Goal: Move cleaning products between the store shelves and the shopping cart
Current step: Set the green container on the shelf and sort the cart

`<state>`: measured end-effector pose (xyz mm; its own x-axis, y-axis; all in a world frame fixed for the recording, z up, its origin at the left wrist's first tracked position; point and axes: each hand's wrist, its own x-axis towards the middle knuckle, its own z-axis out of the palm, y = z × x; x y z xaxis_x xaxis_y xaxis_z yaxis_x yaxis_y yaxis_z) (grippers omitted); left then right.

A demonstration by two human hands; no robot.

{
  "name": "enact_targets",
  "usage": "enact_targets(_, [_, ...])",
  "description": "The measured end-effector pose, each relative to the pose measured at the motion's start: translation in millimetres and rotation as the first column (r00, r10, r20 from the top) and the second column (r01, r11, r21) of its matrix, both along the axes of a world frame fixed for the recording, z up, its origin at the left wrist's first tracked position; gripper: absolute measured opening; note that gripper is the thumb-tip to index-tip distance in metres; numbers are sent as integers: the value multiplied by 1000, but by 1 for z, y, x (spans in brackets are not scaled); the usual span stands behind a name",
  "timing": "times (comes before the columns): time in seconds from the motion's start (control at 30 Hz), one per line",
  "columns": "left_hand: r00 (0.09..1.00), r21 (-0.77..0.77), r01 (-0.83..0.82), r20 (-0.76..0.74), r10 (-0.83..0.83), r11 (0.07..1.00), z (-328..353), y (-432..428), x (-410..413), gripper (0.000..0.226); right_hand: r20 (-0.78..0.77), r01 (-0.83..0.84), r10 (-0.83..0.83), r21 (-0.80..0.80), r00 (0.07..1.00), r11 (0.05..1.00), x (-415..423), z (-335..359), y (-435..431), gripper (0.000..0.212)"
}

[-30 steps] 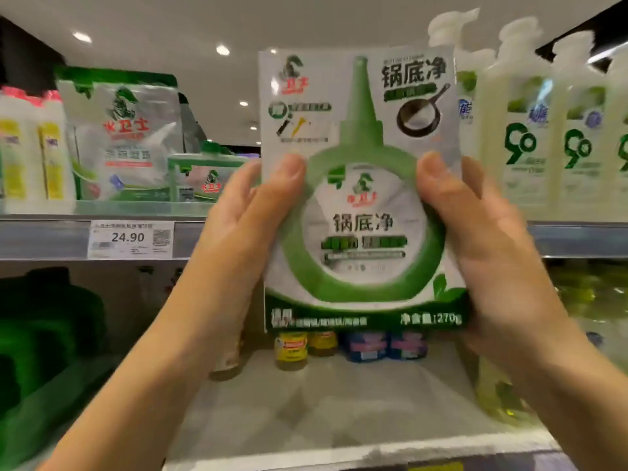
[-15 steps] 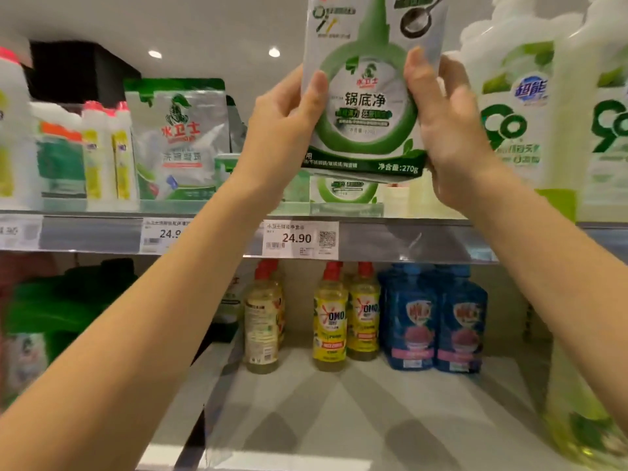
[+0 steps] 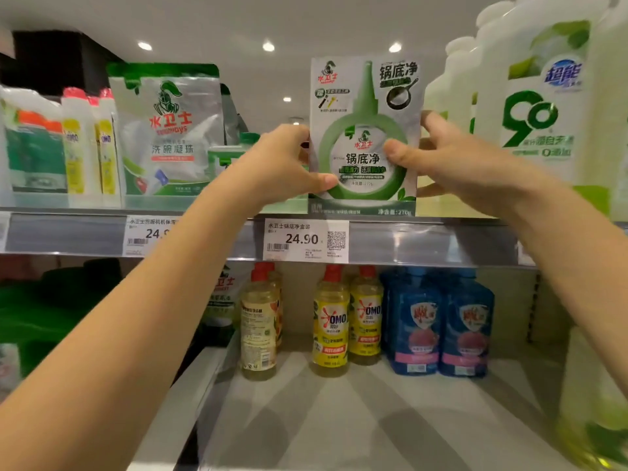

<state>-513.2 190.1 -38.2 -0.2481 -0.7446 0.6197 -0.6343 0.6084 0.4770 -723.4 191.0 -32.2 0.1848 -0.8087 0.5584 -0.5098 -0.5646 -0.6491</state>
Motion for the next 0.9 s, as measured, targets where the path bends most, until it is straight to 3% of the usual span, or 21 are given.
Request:
enact_targets(0.2, [994,-53,-107,-10,106,993,-5,-3,-5,46,20,15,-14,-54,1000,998,5,-4,2,45])
enact_targets(0.27, [989,-108,-146,-18,145,983,-8,0,-7,44,11,70,-69,-99,998,993,6,-6,0,47])
enact_targets(0.33, [977,-202,-213,-61,205,956,-13,2,-8,57,8,174,-176,-195,984,965,6,-8,0,53])
enact_targets(0.43, [966,-389,-252,-154,207,886,-27,9,-4,64,123,379,-373,-527,920,761,8,-20,9,54])
enact_targets(0.5, [968,-458,-213,-222,121,863,-40,21,1,50,220,333,-254,-700,942,631,11,-35,27,38])
enact_targets(0.53, [963,-459,-182,-261,64,869,-47,29,4,43,229,267,-143,-733,963,626,12,-44,39,30])
enact_targets(0.6, [941,-401,-97,-335,-47,911,-66,48,9,31,217,105,69,-697,974,709,13,-66,65,21])
enact_targets(0.7, [890,-186,45,-439,-124,981,-100,80,12,25,242,-87,235,-498,941,863,10,-105,99,16])
enact_targets(0.9, [783,84,178,-615,-89,980,-176,134,16,26,357,-215,253,-145,899,966,9,-193,121,17])
